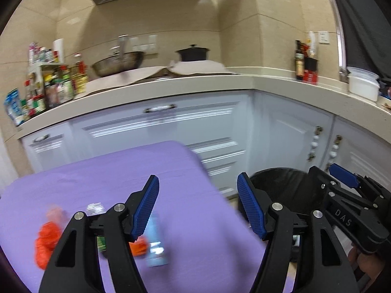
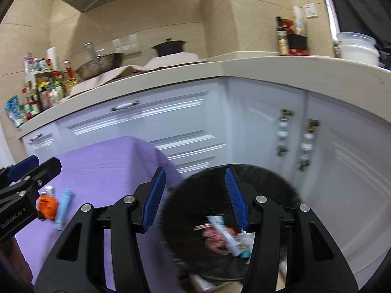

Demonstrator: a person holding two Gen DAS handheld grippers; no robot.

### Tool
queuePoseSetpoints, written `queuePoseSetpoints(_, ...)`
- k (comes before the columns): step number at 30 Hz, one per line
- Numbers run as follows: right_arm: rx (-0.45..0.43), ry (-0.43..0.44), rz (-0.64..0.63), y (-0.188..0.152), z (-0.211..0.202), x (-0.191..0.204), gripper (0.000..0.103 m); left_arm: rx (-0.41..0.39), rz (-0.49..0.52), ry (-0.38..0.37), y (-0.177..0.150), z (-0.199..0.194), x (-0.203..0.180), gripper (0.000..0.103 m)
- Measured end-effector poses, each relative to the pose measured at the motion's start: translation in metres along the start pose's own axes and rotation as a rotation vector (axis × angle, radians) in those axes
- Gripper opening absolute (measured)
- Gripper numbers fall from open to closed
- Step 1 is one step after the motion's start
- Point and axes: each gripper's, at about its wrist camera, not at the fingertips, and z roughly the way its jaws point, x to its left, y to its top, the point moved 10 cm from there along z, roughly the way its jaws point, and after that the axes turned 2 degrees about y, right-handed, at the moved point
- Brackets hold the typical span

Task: Collect trash
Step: 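Move both open tools back over the table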

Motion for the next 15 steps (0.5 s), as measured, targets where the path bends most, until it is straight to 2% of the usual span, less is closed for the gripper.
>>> queuePoseSetpoints(5,0.013,0.098,-0.031,-0.002,-0.002,0.062,0.05,0.02,-0.041,0.089,-0.014,-0.016,0.058,0.067)
queuePoseSetpoints(15,0.05,0.239,-0.124,-0.015,-0.007,0.169,0.05,0.078,-0.143,0.262,-0.055,-0.044,0.169,0.069)
